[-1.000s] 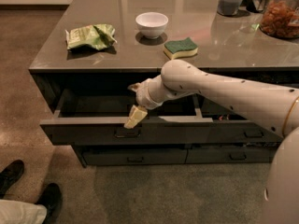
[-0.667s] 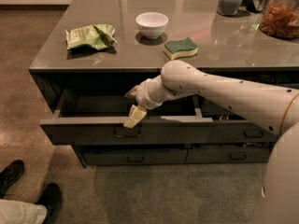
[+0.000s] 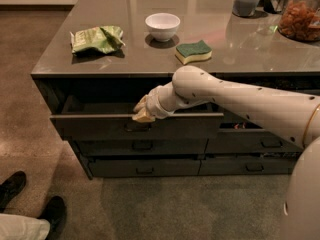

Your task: Close top drawer

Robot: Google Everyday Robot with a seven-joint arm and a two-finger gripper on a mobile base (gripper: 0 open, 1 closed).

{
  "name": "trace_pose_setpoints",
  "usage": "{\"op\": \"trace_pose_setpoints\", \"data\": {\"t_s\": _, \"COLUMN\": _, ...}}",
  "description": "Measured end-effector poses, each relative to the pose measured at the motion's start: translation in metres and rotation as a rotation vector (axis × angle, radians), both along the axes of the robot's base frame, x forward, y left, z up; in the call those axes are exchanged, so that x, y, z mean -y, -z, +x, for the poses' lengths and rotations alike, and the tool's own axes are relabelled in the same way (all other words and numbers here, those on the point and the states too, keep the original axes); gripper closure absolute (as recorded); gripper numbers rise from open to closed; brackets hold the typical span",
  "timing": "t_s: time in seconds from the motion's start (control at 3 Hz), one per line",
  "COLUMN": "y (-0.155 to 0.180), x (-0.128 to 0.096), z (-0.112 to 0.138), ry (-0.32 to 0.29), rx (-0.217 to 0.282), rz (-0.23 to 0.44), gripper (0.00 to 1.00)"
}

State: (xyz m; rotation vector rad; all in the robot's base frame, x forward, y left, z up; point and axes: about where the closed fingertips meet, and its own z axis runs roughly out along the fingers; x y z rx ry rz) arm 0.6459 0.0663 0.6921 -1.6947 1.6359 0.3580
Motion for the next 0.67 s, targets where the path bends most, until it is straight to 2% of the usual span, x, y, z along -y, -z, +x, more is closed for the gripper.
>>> {"op": "trace_pose_setpoints", "data": {"t_s": 0.33, "y": -0.010, "x": 0.008, "z": 0.004, "ry": 0.059, "rx": 0.033, "rz": 0.002, "gripper": 1.00}}
{"op": "trace_pose_setpoints", "data": {"t_s": 0.67, "y": -0.032, "x": 0.024, "z": 0.000, "ry": 0.180, "rx": 0.119, "rz": 0.012, "gripper": 1.00}}
